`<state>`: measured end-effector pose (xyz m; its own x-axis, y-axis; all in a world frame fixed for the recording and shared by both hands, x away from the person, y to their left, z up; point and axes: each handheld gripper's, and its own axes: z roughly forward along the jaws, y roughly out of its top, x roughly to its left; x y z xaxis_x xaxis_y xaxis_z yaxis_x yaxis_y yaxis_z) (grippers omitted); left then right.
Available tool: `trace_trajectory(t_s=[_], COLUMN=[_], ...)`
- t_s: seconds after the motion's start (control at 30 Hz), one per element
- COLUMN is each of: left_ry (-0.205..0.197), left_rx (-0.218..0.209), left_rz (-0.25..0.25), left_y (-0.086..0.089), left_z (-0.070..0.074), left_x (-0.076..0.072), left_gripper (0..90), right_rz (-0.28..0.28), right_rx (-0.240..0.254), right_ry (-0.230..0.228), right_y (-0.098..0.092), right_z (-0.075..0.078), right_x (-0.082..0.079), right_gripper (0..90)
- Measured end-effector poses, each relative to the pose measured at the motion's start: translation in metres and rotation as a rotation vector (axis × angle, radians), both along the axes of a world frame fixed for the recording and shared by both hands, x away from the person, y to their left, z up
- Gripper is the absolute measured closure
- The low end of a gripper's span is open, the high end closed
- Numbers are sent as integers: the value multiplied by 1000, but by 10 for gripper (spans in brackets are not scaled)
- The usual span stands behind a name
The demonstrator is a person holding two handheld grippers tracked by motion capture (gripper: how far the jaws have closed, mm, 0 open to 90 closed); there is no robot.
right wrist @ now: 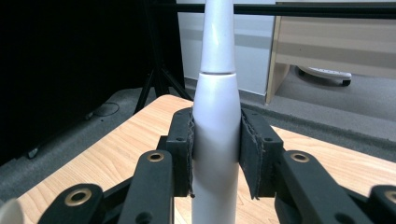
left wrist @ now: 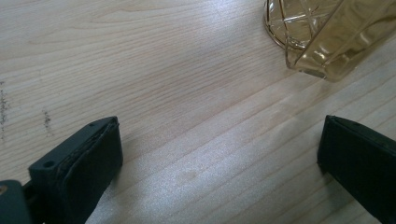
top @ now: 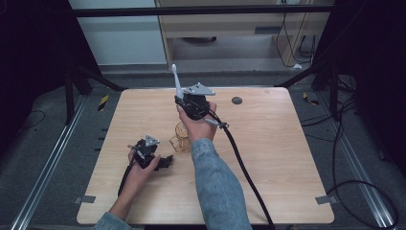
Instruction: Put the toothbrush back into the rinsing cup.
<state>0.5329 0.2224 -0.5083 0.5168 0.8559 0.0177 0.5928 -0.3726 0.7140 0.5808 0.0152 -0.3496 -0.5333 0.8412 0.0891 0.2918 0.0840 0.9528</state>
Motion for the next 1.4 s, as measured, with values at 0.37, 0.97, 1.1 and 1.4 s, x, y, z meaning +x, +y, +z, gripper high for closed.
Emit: trace_trajectory(t_s=[0.37, 0.97, 1.1, 1.4], left_ry=[1, 1, 1, 1], left_rx=[5, 1, 1, 1], left_rz=[-2, -3, -3, -3], left_y=[1, 1, 1, 1], left_z=[0, 0, 0, 0], left_x=[0, 1, 1, 1], left_gripper=[0, 0, 0, 0], right_rz=[-21, -32, -36, -30], right_rx=[-6, -14, -16, -36], right_ry=[22, 41, 49, 67], right_y=[-8, -6, -7, -6], right_z=[-11, -23, -28, -40], right_x=[-1, -2, -3, -5], right_gripper=[670, 669, 669, 669])
